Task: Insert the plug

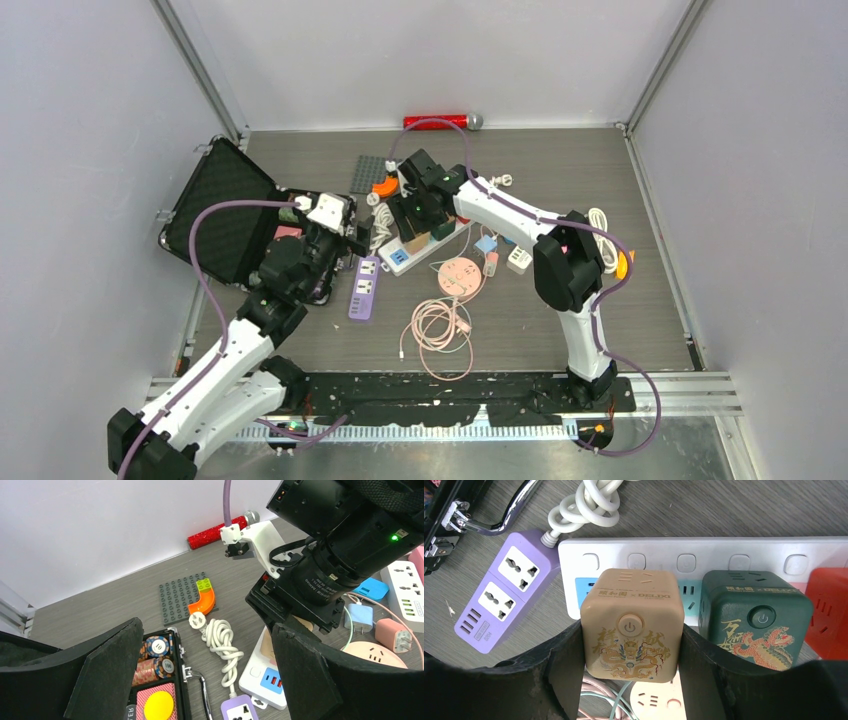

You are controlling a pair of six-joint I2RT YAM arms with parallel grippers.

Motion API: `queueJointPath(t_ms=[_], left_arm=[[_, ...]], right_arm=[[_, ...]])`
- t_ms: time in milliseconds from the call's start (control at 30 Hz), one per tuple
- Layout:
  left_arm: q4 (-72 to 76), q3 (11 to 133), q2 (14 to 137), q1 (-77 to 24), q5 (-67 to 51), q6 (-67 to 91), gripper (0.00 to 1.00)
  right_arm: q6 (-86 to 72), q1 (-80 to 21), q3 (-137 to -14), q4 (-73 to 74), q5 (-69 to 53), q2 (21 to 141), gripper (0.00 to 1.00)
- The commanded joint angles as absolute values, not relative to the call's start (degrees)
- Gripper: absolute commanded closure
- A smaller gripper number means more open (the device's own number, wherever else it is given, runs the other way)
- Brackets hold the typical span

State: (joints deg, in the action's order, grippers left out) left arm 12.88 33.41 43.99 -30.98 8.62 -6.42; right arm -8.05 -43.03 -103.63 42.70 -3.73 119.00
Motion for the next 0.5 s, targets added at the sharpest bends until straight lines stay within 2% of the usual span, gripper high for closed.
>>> queueJointPath(t_ms=[0, 467], left_arm=[[13.45, 35.86, 44.12, -30.82, 10.55, -6.24, 0.0], [12.57, 36.09, 44.54, -30.79, 12.17, -6.9, 0.0]], right_arm=[[-7.72, -43.33, -105.33, 44.03, -3.34, 118.66, 0.95], [-7.42, -43.33, -105.71, 45.45, -4.54, 121.04, 0.95]])
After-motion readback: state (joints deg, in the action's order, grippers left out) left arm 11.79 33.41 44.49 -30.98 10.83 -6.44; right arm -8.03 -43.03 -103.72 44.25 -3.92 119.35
